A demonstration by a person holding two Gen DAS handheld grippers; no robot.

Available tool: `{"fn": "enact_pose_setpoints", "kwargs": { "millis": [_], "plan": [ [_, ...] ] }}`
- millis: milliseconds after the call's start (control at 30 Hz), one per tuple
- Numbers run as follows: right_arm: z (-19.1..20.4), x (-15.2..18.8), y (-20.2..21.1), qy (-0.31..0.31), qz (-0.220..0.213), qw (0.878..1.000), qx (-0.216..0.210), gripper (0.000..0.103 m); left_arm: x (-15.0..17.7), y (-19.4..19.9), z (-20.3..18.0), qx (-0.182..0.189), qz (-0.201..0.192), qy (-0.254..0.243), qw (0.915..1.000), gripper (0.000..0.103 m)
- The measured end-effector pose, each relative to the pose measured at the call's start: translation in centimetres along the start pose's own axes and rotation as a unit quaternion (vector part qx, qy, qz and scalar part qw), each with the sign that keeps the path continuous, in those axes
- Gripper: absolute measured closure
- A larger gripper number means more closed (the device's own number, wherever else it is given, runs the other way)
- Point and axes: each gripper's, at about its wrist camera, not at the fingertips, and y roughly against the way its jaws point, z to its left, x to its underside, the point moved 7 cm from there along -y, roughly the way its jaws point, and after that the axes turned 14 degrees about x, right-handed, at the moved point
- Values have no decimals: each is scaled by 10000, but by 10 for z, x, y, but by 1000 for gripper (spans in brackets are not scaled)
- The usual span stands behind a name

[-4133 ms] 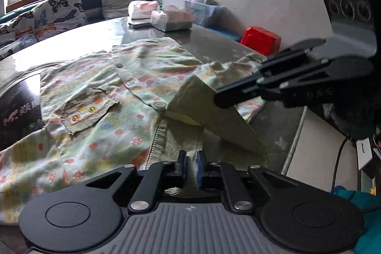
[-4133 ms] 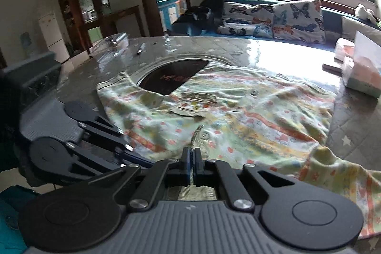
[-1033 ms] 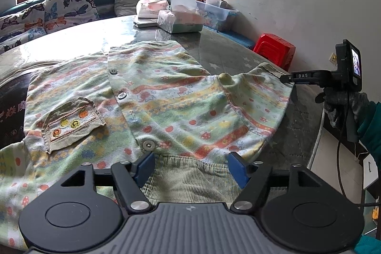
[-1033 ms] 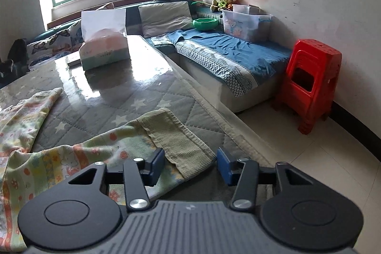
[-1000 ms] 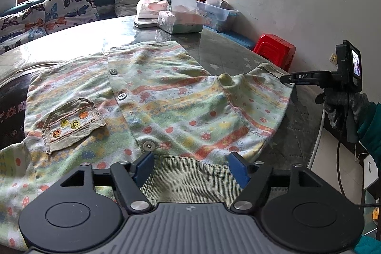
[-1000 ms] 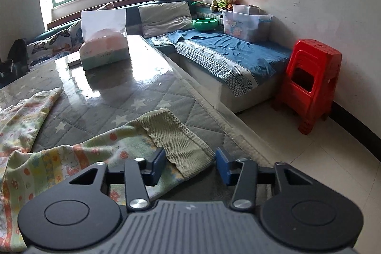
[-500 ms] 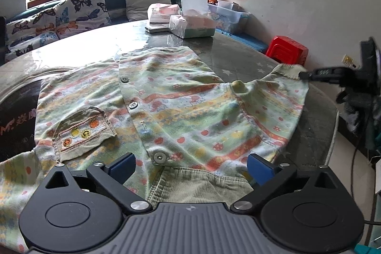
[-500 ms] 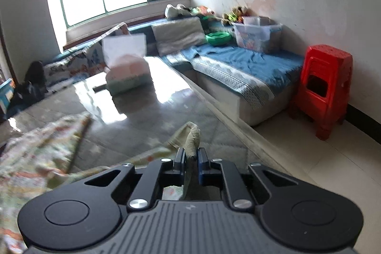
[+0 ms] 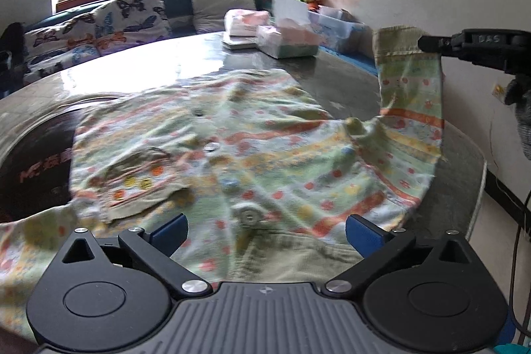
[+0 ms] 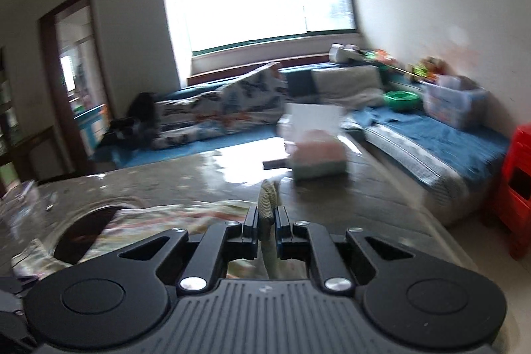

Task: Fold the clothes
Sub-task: 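Grasp the sleeve edge with the right gripper and lift it over the shirt body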

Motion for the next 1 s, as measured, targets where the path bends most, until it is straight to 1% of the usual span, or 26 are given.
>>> {"fn": "enact_pose_setpoints", "kwargs": {
  "millis": [133,267,467,600,833,867,933,1000],
  "plan": [
    [46,-10,0,297,-35,9986,-430,95,1,16,16,-145,-175,184,9996,0],
    [92,-13,-5,601,11,9949,-816,95,2,31,31,-255,-349,356,9984,0],
    [149,2,-11,1032,211,9862,-1274,95,8,50,47,-366,-545,561,9963,0],
    [178,15,-12,1215,376,9799,-1537,95,12,59,57,-432,-620,684,9948,0],
    [204,39,-16,1391,705,9704,-1844,92,16,67,69,-535,-697,835,9926,0],
    [205,40,-15,1418,717,9694,-1872,92,16,67,71,-548,-707,852,9923,0],
    [205,39,-12,1432,699,9685,-1914,86,16,69,73,-573,-717,879,9919,0],
    [203,36,-8,1429,654,9684,-1938,85,14,69,74,-589,-729,893,9916,0]
  ]
}}
